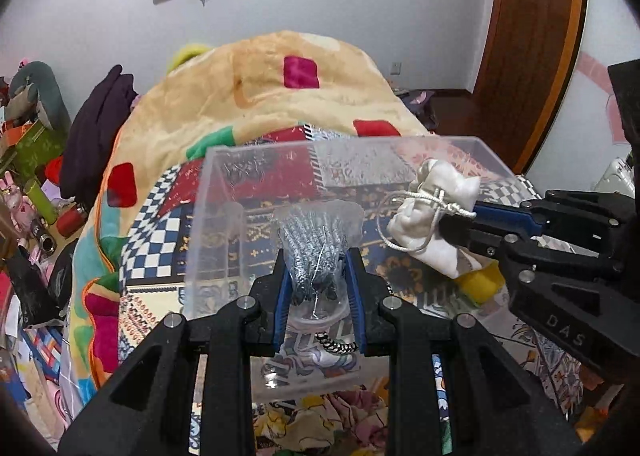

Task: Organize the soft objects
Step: 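Lower the bag into the clear box with the left tool while the right tool drops the white cloth in, then grasp the floral scarf with the left tool while the right tool grasps the green knitted glove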

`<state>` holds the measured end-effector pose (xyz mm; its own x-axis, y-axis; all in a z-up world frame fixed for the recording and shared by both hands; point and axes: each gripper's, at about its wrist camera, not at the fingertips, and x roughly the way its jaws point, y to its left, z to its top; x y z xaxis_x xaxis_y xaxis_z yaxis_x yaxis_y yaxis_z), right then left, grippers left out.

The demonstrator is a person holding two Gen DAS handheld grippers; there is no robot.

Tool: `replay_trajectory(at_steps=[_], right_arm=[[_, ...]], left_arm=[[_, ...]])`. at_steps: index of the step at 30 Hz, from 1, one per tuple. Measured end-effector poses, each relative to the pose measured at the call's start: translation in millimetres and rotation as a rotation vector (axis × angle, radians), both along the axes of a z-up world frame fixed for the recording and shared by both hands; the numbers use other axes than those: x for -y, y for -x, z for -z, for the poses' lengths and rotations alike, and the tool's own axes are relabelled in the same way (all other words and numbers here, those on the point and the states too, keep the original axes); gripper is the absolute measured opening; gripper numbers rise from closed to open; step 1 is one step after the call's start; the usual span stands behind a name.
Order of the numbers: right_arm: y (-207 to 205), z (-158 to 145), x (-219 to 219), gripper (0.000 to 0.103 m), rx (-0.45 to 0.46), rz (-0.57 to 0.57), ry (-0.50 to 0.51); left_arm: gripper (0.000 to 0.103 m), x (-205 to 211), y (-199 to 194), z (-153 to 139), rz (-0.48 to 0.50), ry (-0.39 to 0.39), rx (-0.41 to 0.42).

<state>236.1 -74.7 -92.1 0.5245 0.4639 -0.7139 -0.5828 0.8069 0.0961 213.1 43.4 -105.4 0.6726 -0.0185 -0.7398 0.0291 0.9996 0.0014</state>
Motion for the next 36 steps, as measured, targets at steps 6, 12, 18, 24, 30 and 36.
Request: replay_trajectory(at_steps=[6,12,18,24,30,36], right_arm=[[-4.6,7.9,3.8,0.016,-0.033,-0.001,0.004],[1.5,-0.9,13.4,0.037,-0.021,0.002,-0.013],[18.8,-26.8,28.9,0.064,0.060,0.027,-0.053],[47.6,-54.1,47.9,0.084,0.137,0.028,-0.124],[77.8,-56.6,54.1,0.089,0.165,-0.019,-0.121],[95.2,-30.6,48.5,0.089,0.094,-0.066,-0.105]], left_arm=[[0.031,5.4,-2.2,3.6,0.011,-0.016,-0.010],[0.046,3.2,5.5,-3.0,0.009,-0.002,0.003],[0.061,-6.1,30.0,-29.3,-0.004,0.015,0.084],[0.068,-18.1,61.9,-50.3,-0.016,0.056,0.140],[0.069,-18.2,89.2,-50.3,0.002,0.034,0.128],[0.069,-18.0,104.2,-30.3,0.019,0.034,0.061]])
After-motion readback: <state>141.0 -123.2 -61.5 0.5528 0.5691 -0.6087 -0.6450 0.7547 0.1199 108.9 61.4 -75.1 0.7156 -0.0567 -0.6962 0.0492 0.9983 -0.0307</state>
